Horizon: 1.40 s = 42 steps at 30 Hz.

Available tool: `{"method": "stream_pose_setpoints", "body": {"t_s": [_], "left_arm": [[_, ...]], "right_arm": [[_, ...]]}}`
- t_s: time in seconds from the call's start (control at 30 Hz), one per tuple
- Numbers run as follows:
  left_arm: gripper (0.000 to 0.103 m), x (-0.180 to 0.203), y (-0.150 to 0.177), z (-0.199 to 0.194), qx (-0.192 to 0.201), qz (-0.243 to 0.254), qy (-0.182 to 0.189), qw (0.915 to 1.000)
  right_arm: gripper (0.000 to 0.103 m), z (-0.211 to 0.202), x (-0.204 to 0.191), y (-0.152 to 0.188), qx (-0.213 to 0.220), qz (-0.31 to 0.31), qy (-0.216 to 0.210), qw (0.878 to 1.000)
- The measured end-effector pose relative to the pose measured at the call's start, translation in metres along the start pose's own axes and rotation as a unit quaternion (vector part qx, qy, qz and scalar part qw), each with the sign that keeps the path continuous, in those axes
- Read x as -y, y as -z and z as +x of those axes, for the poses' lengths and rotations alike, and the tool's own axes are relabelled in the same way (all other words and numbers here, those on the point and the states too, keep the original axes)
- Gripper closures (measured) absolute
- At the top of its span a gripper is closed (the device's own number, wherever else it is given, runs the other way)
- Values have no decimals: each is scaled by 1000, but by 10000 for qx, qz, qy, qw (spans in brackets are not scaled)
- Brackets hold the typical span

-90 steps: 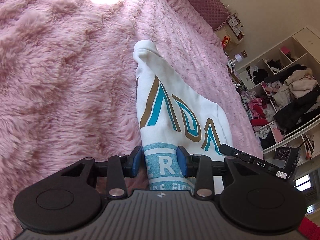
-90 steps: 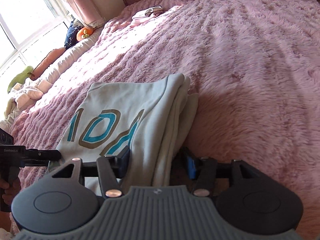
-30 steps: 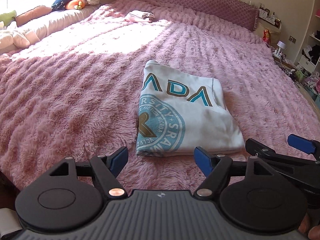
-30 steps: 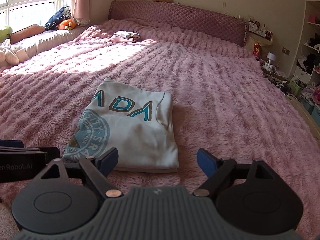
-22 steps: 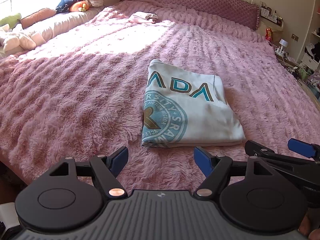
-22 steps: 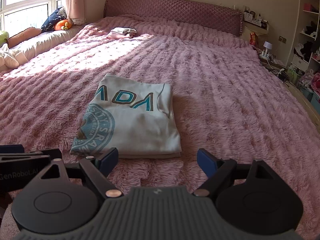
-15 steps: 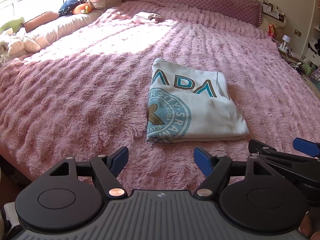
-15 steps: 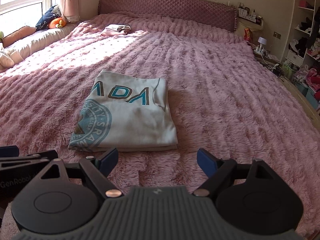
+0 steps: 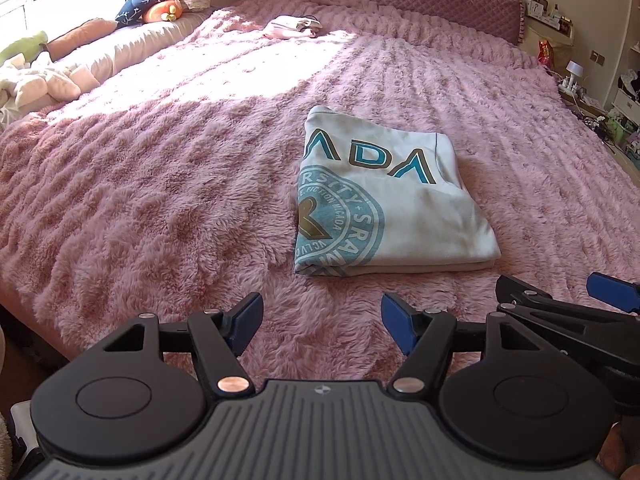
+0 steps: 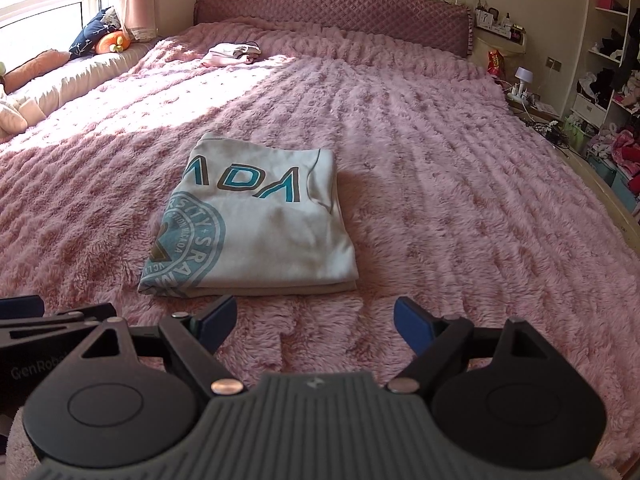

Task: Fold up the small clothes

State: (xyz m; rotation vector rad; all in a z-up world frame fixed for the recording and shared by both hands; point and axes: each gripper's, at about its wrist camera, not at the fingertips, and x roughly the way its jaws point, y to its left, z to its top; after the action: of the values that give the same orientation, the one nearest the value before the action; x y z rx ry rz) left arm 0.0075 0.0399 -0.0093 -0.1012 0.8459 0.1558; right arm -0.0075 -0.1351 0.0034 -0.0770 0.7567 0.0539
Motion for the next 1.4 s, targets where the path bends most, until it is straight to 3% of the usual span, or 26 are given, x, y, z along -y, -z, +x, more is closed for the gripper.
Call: {"method": "stream_pose_setpoints", "body": {"t_s": [0.63, 0.97, 1.4], "left_arm": [[29, -2, 0, 7, -140, 4, 71, 9999], [29, 5, -2, 8, -181, 171, -130, 9996], [29, 3, -4, 9, -218, 134, -109, 9996]], "right_arm": [[22, 4, -1, 0, -24, -69, 45, 10000], [22, 5, -2, -2, -53, -158, 115, 9998], [22, 6, -2, -4, -40, -184, 133, 9997]]}}
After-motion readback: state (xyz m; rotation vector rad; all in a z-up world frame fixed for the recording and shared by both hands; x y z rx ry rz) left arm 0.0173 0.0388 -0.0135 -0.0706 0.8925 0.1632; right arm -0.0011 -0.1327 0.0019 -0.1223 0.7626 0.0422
